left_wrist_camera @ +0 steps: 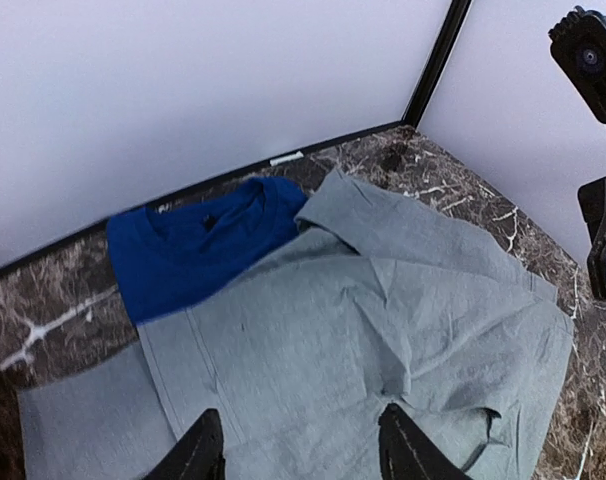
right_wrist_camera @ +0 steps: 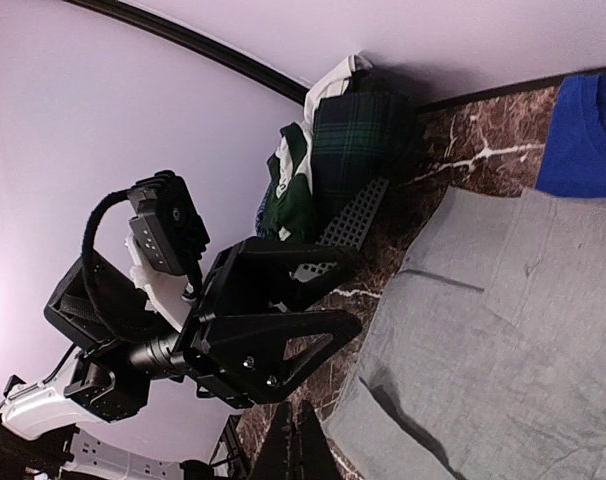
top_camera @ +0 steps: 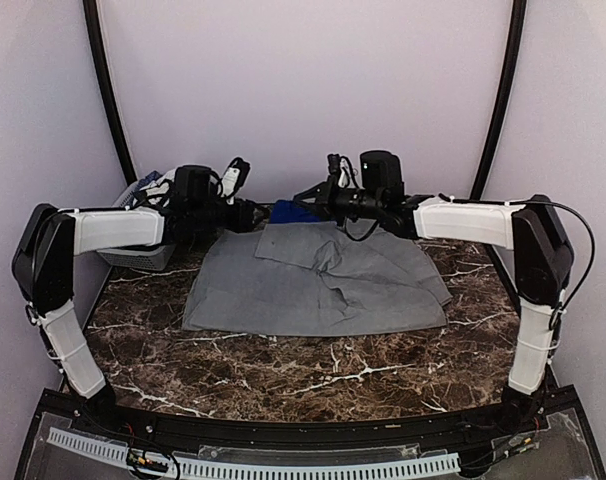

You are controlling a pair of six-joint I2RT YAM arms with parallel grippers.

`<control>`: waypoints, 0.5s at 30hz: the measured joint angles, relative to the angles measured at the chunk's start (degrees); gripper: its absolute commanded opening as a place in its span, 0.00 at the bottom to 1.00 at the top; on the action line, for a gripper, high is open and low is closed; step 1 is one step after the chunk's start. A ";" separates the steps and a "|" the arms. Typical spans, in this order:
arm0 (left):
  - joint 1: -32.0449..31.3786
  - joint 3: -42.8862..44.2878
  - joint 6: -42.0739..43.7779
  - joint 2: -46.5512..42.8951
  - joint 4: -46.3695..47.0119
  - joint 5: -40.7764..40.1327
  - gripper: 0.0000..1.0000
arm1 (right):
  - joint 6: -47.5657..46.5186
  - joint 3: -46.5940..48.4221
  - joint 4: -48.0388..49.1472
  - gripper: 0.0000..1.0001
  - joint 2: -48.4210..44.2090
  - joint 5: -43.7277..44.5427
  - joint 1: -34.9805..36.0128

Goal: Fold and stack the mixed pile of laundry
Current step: Adjust the 1/3-folded shirt at the center of the board.

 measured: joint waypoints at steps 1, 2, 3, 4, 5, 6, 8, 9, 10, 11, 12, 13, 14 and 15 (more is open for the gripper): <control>0.00 -3.56 -1.25 -1.86 0.28 0.00 0.45 | 0.39 -1.11 0.96 0.00 0.00 -0.04 0.79; 0.00 -6.97 -2.43 -3.78 0.74 -0.02 0.44 | 0.76 -2.49 1.81 0.00 0.00 -0.17 1.60; 0.00 -10.19 -3.63 -5.73 1.01 -0.17 0.44 | 0.96 -3.82 2.40 0.05 0.02 -0.31 2.21; 0.00 -13.09 -4.63 -7.65 1.42 -0.39 0.45 | 0.94 -4.90 2.47 0.11 0.02 -0.52 2.78; 0.00 -15.30 -5.51 -9.18 1.79 -0.57 0.48 | 0.66 -5.38 2.05 0.17 0.09 -0.70 3.13; 0.00 -17.99 -6.54 -11.13 2.43 -0.85 0.49 | -0.59 -5.44 0.79 0.24 0.13 -0.98 3.26; 0.00 -21.75 -8.31 -14.08 2.80 -1.38 0.56 | -4.42 -4.17 -3.54 0.39 0.13 -0.48 2.71; 0.00 -22.38 -9.07 -14.75 2.64 -1.55 0.59 | -7.13 -2.34 -6.62 0.46 0.35 0.17 2.01; 0.00 -22.34 -9.55 -14.82 2.58 -1.81 0.60 | -9.20 -0.48 -9.25 0.52 0.70 1.09 1.31; 0.00 -21.66 -10.16 -14.47 2.05 -1.95 0.61 | -12.46 2.62 -12.76 0.54 1.31 1.81 0.28; 0.04 -20.33 -10.60 -13.68 1.14 -1.99 0.61 | -15.93 6.25 -15.78 0.56 2.27 2.78 -0.90; 0.04 -18.32 -10.95 -12.46 -0.15 -1.86 0.61 | -18.82 9.88 -18.47 0.58 3.41 3.43 -2.19; 0.04 -16.46 -11.23 -11.28 -1.18 -1.81 0.61 | -21.64 13.51 -21.16 0.59 4.72 4.20 -3.50; 0.04 -13.92 -11.50 -9.60 -2.27 -1.57 0.61 | -23.82 16.57 -23.43 0.60 5.95 4.70 -4.57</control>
